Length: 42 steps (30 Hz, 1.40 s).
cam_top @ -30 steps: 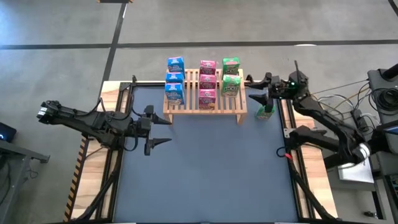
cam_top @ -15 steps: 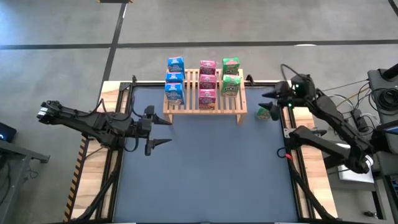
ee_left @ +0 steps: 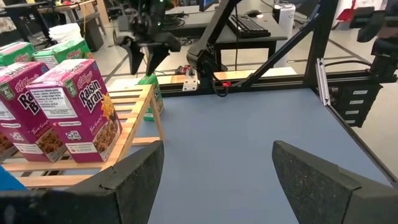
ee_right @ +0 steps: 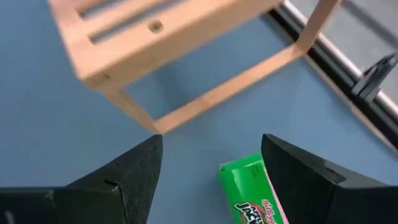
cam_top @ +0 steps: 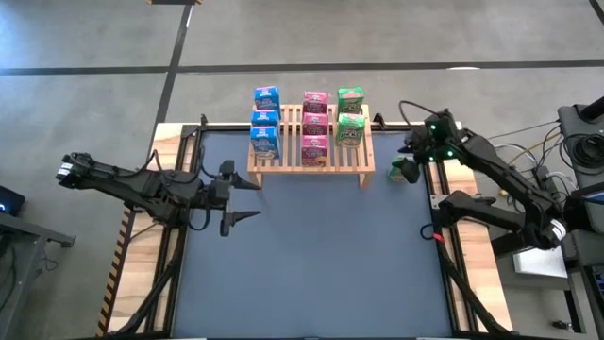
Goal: Stack cereal on shelf
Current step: Put the green cereal box on the shelf aligned with the other green cereal boxes
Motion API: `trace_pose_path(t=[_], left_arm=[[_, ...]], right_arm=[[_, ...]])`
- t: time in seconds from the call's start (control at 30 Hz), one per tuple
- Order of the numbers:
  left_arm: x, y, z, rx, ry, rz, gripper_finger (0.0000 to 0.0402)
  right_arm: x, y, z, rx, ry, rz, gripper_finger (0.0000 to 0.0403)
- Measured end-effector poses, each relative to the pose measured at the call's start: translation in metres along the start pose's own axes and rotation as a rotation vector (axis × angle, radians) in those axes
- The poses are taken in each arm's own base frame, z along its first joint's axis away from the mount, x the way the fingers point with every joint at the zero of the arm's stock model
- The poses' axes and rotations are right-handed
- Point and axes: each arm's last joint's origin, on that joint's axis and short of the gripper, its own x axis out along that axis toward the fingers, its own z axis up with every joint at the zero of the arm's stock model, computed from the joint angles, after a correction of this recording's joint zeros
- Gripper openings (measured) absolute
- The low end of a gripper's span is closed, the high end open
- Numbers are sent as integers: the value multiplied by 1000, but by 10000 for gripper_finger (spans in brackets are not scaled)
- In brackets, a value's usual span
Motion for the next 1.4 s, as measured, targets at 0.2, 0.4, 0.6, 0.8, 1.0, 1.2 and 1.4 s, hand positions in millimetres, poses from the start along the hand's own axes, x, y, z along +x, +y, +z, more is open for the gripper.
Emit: trace_pose_path(t=[0.2, 0.4, 0.6, 0.8, 1.0, 1.2, 1.4], left_arm=[[4, -1, -2, 5, 19, 0, 284], [9, -3, -5, 16, 46, -1, 284], [10, -3, -6, 22, 50, -1, 284], [9, -3, -6, 33, 48, -1, 284], [9, -3, -6, 35, 57, 0, 284], [9, -3, -7, 34, 60, -1, 284], [9, -3, -7, 27, 64, 0, 284]], right_arm=[[16, -11, 6, -11, 127, -42, 283], [12, -16, 29, -35, 175, -19, 299], [1, -14, 47, -21, 272, 23, 323], [4, -12, 48, -57, 390, 32, 344], [17, -10, 33, -93, 457, 56, 350], [28, -15, 23, -137, 495, -40, 350], [31, -16, 24, -151, 470, -53, 350]])
